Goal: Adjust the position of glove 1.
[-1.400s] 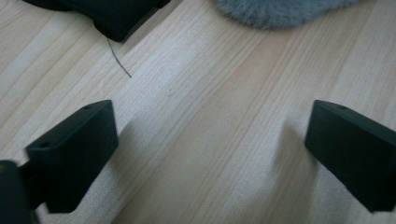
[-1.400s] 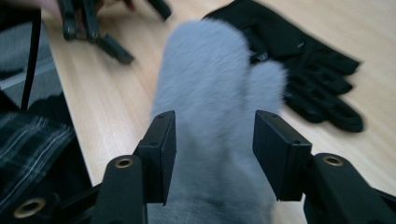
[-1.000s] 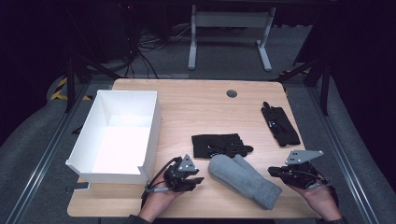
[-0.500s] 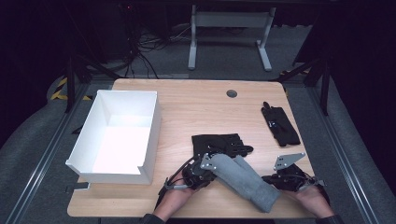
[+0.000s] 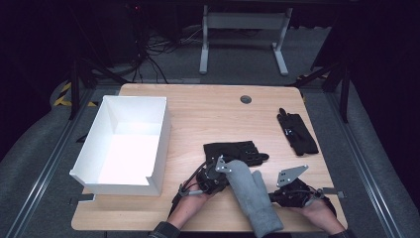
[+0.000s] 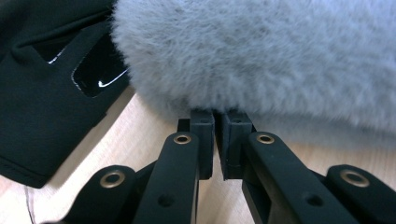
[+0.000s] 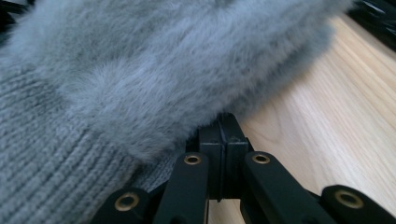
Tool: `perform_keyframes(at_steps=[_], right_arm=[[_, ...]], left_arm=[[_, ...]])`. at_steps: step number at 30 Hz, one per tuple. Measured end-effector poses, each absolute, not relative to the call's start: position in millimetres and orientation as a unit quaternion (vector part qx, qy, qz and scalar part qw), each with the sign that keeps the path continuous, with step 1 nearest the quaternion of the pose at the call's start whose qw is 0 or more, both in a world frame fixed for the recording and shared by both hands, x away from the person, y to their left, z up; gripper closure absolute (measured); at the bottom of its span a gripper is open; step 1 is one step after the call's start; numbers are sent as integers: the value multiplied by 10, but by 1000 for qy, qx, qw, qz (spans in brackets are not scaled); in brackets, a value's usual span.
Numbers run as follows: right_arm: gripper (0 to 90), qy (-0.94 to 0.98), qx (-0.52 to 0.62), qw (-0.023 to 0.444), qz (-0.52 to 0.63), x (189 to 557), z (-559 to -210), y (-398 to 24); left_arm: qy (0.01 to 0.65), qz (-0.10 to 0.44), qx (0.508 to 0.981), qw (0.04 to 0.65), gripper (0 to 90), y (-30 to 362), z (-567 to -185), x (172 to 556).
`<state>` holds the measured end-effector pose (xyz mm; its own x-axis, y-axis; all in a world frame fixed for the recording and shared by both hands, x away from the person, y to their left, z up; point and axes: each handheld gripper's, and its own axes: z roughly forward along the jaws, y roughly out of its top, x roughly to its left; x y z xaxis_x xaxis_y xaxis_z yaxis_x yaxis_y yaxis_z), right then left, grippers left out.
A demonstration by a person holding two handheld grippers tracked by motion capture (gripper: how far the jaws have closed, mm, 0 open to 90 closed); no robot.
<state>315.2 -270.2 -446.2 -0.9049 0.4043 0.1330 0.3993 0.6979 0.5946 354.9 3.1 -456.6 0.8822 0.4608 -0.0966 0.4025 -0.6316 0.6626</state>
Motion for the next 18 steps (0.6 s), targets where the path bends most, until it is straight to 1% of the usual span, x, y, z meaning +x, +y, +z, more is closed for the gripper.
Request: perform_keyframes(at_steps=[10,18], right_arm=[[900,923,192,-19,332,3139,-4484,-2489],[900,924,181,-19,337,3129,-4494,-2348]], left_arm=[[242,33,899,365,866,-53,-4526,3689],[238,26,897,371,875,-119,-4512,3796]])
